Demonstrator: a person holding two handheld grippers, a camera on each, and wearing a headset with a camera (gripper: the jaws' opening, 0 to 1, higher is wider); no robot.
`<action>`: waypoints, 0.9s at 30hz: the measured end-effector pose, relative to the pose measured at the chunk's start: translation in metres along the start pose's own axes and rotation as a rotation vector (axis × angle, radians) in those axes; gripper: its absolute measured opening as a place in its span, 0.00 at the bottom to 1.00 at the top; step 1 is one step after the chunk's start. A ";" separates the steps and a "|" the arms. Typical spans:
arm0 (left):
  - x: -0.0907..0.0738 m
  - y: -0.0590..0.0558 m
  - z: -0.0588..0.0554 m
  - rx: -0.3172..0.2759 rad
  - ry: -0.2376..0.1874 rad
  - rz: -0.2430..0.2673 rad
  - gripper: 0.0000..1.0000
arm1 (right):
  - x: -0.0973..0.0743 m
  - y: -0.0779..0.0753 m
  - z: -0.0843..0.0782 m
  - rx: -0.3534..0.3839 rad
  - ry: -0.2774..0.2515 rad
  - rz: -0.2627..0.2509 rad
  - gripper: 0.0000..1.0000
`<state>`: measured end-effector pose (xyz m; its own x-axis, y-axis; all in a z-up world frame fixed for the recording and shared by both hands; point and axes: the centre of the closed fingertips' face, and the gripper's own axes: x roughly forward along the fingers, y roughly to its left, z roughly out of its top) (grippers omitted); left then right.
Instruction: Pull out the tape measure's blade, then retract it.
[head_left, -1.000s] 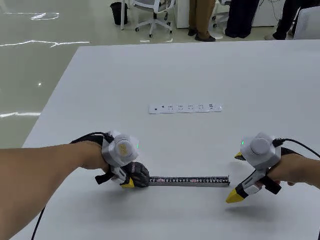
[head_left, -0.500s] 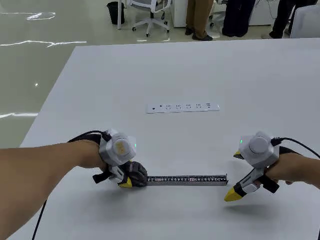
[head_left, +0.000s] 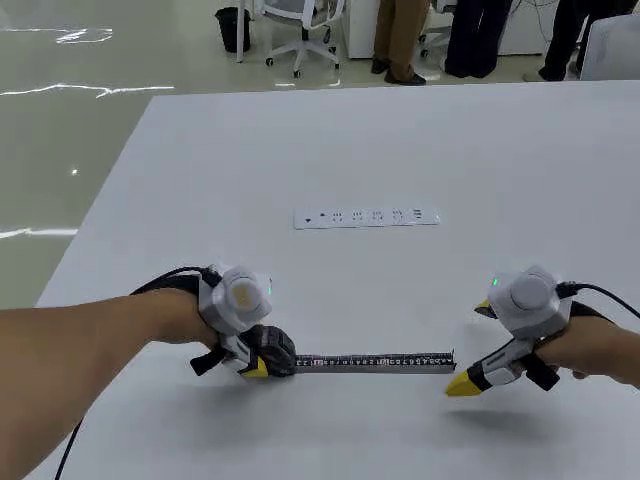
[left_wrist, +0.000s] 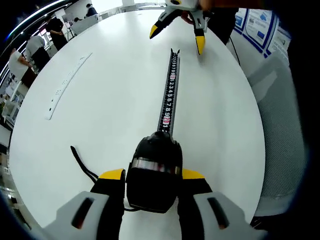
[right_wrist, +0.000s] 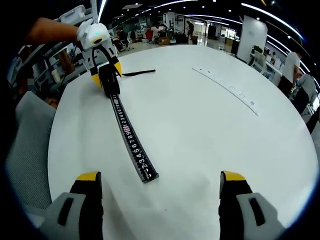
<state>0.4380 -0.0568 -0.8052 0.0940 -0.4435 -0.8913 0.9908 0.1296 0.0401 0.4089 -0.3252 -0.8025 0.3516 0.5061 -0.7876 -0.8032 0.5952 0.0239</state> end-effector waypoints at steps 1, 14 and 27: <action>-0.003 0.001 0.003 -0.019 -0.027 0.006 0.41 | -0.002 0.001 0.001 0.003 -0.008 -0.005 1.00; -0.065 0.026 -0.008 -0.287 -0.318 0.304 0.91 | -0.032 0.004 -0.005 0.125 -0.149 -0.122 1.00; -0.097 0.004 -0.051 -0.463 -0.428 0.351 0.99 | -0.058 0.013 -0.009 0.164 -0.233 -0.194 1.00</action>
<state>0.4281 0.0320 -0.7415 0.5230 -0.6030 -0.6024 0.7611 0.6485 0.0117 0.3737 -0.3531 -0.7622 0.6055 0.4915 -0.6259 -0.6295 0.7770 0.0012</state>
